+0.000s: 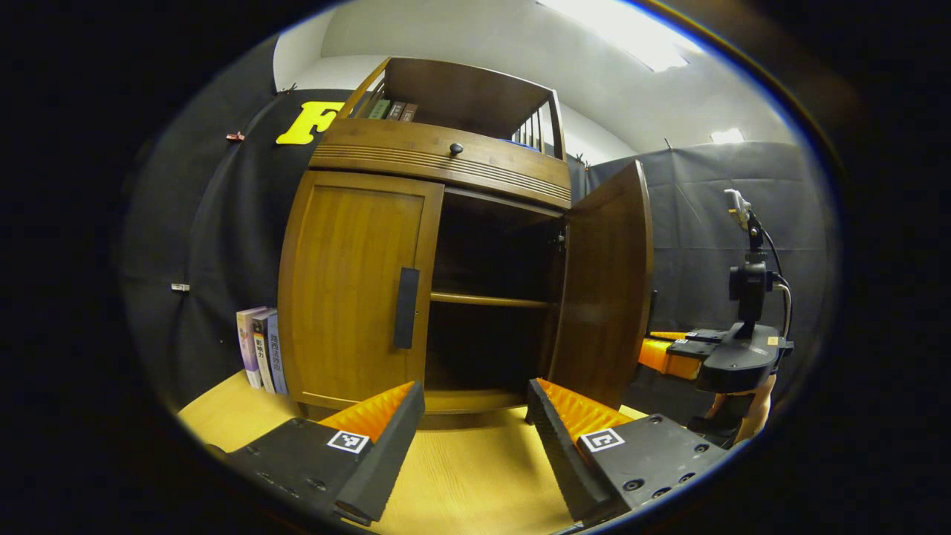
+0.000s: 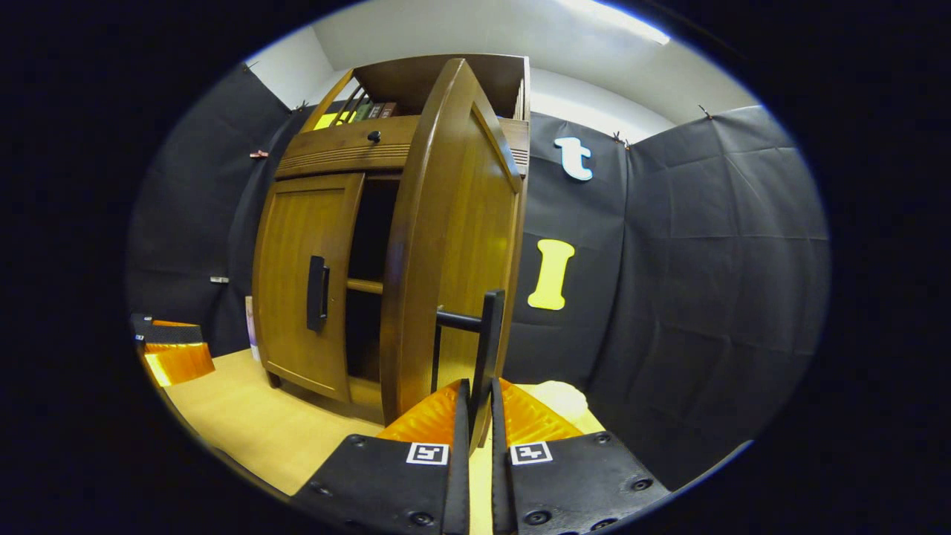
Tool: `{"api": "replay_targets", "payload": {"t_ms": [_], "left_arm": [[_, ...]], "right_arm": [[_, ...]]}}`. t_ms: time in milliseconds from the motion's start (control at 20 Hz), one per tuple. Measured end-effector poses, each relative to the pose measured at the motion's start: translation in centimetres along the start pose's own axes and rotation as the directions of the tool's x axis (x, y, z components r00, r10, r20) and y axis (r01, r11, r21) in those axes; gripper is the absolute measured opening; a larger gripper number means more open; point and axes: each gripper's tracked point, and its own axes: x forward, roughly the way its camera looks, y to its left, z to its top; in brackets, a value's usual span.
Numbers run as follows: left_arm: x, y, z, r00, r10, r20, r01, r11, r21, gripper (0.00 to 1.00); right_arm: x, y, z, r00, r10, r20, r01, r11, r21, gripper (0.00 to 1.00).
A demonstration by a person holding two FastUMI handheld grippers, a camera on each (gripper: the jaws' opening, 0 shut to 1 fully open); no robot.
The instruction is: Open the right door of the double-door shoe cabinet with the right hand, and open the left door with the left hand.
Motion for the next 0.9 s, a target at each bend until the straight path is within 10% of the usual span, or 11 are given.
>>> {"api": "replay_targets", "payload": {"t_ms": [600,700,900], "left_arm": [[1.1,-3.7,-0.3,0.997,-0.08,-0.002,0.08,0.997,0.017,0.87],[1.8,-4.1,-0.1,0.996,-0.085,-0.001,0.085,0.996,0.013,0.87],[3.4,-3.7,0.5,0.998,-0.058,0.012,0.057,0.998,0.026,0.88]], "right_arm": [[-3.6,-4.2,0.6,0.992,-0.125,-0.009,0.125,0.992,-0.001,0.18],[-4.9,-6.3,1.9,0.986,-0.163,0.039,0.163,0.987,0.011,0.05],[-7.7,-2.9,3.4,0.994,-0.045,0.096,0.037,0.996,0.083,0.15]]}}
